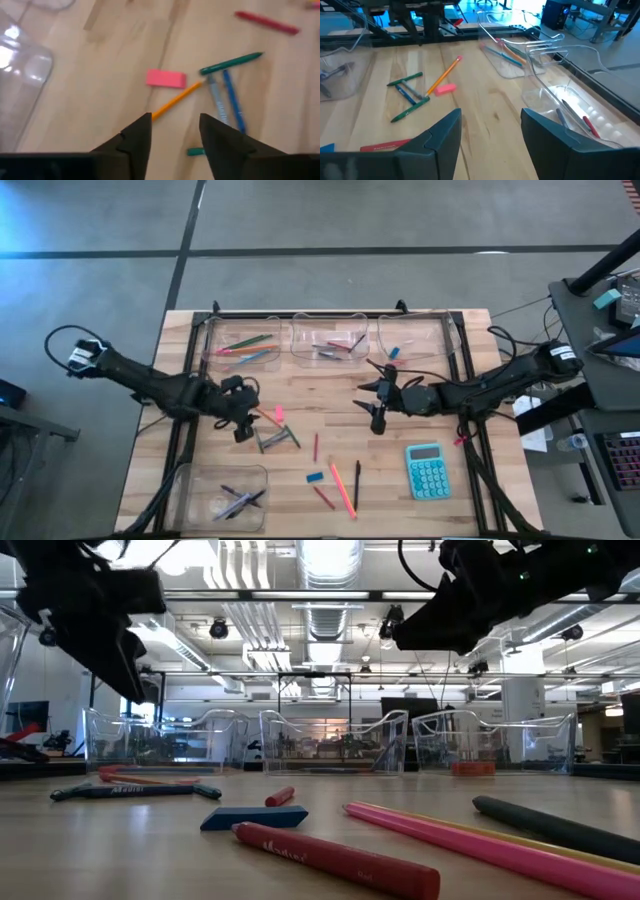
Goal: Sort crayons/erasers/pens/pencils in bins
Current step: Put the orange pencil into the top left transparent bin
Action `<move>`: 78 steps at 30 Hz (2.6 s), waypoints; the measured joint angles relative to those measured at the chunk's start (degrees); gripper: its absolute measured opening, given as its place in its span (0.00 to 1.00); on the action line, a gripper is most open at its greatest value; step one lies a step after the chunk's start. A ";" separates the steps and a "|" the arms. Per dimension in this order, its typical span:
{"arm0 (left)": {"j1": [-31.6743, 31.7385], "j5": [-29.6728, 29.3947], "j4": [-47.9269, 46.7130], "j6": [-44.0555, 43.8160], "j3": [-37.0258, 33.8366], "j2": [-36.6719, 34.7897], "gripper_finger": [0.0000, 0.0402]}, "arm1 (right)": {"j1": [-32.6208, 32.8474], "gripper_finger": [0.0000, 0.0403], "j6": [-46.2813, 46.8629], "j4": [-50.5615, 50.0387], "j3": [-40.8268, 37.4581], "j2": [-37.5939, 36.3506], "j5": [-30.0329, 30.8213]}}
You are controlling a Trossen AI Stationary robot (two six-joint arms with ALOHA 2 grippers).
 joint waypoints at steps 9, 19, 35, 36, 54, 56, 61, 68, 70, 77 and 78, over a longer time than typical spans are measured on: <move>9.62 6.73 -1.32 10.27 -0.11 7.14 0.48 | 0.00 0.48 0.28 -0.09 0.00 0.37 -0.02; 11.91 10.38 -1.03 17.18 0.05 19.26 0.48 | 0.00 0.48 0.57 -0.46 0.00 0.37 -0.02; 13.20 10.79 -1.01 21.09 1.00 19.86 0.48 | 0.00 0.48 2.00 -2.65 -0.04 0.37 -0.07; 13.67 10.80 -1.05 21.33 0.77 19.88 0.48 | 0.00 0.48 2.17 -2.68 -0.04 0.37 -0.08; 20.09 14.24 -0.34 24.10 -0.61 22.68 0.30 | 0.00 0.48 2.64 -3.30 -0.11 0.37 -0.19; 20.09 13.96 -0.14 24.00 -0.65 22.70 0.21 | 0.00 0.48 2.62 -3.30 -0.11 0.37 -0.19; 20.12 13.27 0.31 25.40 -0.68 22.72 0.03 | 0.00 0.48 2.60 -3.30 -0.11 0.37 -0.17; 20.07 14.25 -0.30 26.98 -0.68 22.66 0.03 | 0.00 0.48 2.58 -3.43 -0.11 0.37 -0.12; 20.07 14.38 -1.21 26.98 -0.25 22.46 0.01 | 0.00 0.48 2.58 -3.45 -0.11 0.37 -0.12; 19.30 14.26 -5.61 26.96 4.30 19.58 0.01 | -0.01 0.48 2.47 -3.59 -0.11 0.37 -0.06; 19.28 13.78 -7.26 26.96 5.19 18.93 0.01 | 0.00 0.48 2.46 -3.63 -0.11 0.37 -0.05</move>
